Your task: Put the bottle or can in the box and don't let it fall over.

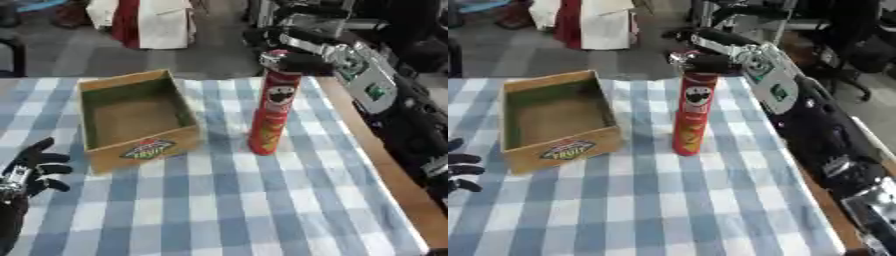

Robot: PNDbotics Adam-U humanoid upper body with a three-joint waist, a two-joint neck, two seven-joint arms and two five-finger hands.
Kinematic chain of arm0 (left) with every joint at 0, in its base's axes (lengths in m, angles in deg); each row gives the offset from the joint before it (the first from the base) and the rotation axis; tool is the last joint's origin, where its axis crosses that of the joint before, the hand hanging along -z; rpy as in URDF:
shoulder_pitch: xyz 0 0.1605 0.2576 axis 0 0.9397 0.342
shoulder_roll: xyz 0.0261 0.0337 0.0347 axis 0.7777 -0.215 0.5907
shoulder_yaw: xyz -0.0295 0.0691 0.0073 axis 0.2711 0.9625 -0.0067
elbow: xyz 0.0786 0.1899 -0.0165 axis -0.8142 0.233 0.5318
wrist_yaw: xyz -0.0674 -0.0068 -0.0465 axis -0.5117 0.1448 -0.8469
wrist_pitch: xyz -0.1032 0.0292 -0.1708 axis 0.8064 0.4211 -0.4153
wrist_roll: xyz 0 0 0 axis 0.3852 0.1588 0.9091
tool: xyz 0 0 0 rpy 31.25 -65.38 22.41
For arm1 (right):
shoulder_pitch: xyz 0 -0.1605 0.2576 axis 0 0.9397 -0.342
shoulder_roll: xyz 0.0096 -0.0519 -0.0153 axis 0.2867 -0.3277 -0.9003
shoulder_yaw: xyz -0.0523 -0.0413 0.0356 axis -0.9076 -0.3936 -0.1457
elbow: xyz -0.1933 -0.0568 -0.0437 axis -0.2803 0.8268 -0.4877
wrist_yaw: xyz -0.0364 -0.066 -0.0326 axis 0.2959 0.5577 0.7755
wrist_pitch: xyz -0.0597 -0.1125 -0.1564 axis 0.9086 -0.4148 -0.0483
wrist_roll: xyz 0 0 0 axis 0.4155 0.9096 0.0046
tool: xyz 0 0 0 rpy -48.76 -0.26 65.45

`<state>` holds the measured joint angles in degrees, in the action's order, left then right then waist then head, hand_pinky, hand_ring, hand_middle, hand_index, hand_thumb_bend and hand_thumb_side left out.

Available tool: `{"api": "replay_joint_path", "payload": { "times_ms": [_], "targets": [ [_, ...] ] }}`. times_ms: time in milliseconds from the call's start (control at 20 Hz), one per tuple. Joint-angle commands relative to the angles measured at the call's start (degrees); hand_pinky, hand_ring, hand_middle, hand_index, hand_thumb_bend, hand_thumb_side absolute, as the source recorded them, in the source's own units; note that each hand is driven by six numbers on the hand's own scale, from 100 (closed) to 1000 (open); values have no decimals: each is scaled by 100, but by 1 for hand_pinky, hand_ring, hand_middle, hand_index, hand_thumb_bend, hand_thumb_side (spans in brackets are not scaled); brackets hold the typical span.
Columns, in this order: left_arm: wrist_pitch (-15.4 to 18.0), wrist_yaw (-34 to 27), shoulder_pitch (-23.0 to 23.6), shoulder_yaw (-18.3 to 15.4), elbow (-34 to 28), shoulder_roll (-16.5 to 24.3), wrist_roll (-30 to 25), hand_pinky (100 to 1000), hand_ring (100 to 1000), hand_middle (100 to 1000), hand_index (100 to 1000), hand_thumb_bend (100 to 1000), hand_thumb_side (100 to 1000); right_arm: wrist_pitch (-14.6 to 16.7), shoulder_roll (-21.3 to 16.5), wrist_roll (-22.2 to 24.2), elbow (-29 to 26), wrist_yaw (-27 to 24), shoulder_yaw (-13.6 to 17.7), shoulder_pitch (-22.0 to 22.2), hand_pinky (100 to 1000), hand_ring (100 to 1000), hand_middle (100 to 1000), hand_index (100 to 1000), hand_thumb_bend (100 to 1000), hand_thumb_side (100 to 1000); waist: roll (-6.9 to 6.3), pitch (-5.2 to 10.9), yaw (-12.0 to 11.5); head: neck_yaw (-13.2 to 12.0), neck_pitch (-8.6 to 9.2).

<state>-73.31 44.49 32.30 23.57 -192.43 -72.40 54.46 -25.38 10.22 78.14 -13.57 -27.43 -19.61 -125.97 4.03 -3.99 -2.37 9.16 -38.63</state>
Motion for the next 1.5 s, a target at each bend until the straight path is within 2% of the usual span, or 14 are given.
{"api": "replay_joint_path", "payload": {
  "times_ms": [50, 750, 950, 1100, 1200, 1350, 1400, 1450, 1500],
  "targets": [
    [7, -24, -72, 10, -97, 18, -8, 543, 671, 664, 929, 288, 1000, 27, -90, 69, -69, 74, 2, -120, 970, 978, 973, 1000, 100, 1000, -17, 55, 4, 17, 80],
    [9, -18, -66, 12, -95, 21, -15, 543, 672, 664, 929, 287, 1000, 101, -18, 446, -45, 520, -98, -56, 1000, 984, 975, 1000, 100, 1000, -18, 49, 14, 65, 81],
    [10, -19, -66, 12, -96, 21, -15, 543, 672, 664, 929, 287, 1000, 118, 19, 617, 12, 664, -119, -21, 985, 979, 974, 1000, 100, 1000, -19, 47, 17, 77, 90],
    [10, -20, -66, 13, -96, 20, -15, 543, 672, 664, 929, 288, 1000, 124, 49, 740, 53, 724, -120, 1, 943, 964, 969, 1000, 100, 943, -19, 47, 18, 87, 93],
    [10, -20, -66, 13, -96, 19, -15, 543, 672, 664, 929, 287, 1000, 134, 61, 791, 61, 736, -124, 16, 907, 943, 961, 1000, 100, 881, -19, 46, 19, 100, 96],
    [10, -21, -67, 13, -97, 19, -15, 543, 672, 664, 929, 287, 1000, 150, 77, 855, 58, 742, -136, 32, 819, 894, 937, 1000, 100, 672, -20, 45, 20, 110, 101],
    [10, -21, -67, 13, -97, 19, -16, 543, 672, 664, 929, 287, 1000, 156, 80, 869, 53, 742, -140, 36, 780, 874, 929, 1000, 100, 552, -20, 45, 21, 113, 103],
    [10, -22, -67, 13, -97, 19, -16, 543, 672, 664, 929, 287, 1000, 158, 83, 884, 49, 740, -143, 41, 723, 838, 910, 1000, 100, 342, -20, 45, 21, 117, 104],
    [10, -22, -67, 13, -98, 19, -16, 543, 672, 664, 929, 287, 1000, 156, 87, 895, 46, 732, -144, 44, 676, 804, 888, 1000, 100, 251, -20, 45, 21, 121, 105]
  ]
}}
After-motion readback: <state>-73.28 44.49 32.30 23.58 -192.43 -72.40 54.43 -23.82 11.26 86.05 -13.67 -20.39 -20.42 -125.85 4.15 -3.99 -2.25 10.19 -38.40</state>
